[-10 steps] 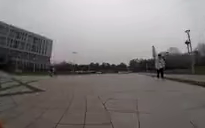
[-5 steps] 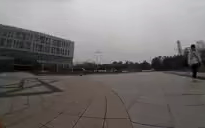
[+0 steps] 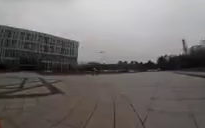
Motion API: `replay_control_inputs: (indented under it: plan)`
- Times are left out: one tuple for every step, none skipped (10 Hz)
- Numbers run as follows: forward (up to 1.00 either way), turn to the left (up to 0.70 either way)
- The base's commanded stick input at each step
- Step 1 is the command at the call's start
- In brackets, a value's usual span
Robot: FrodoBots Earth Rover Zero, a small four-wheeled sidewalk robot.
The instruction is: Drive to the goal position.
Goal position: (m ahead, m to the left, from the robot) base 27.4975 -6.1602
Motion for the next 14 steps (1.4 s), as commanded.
replay_control_inputs:
  plan:
    - [0.7, -0.36]
    - [0.7, -0.36]
    - [0.7, -0.36]
    - [0.7, -0.36]
    - [0.7, -0.36]
    - [0.7, -0.36]
    - [0.7, -0.24]
    - [0.7, -0.01]
    - [0.7, -0.01]
    - [0.7, -0.01]
    - [0.7, -0.01]
    - [0.7, -0.01]
    - [0.7, -0.01]
    - [0.7, -0.01]
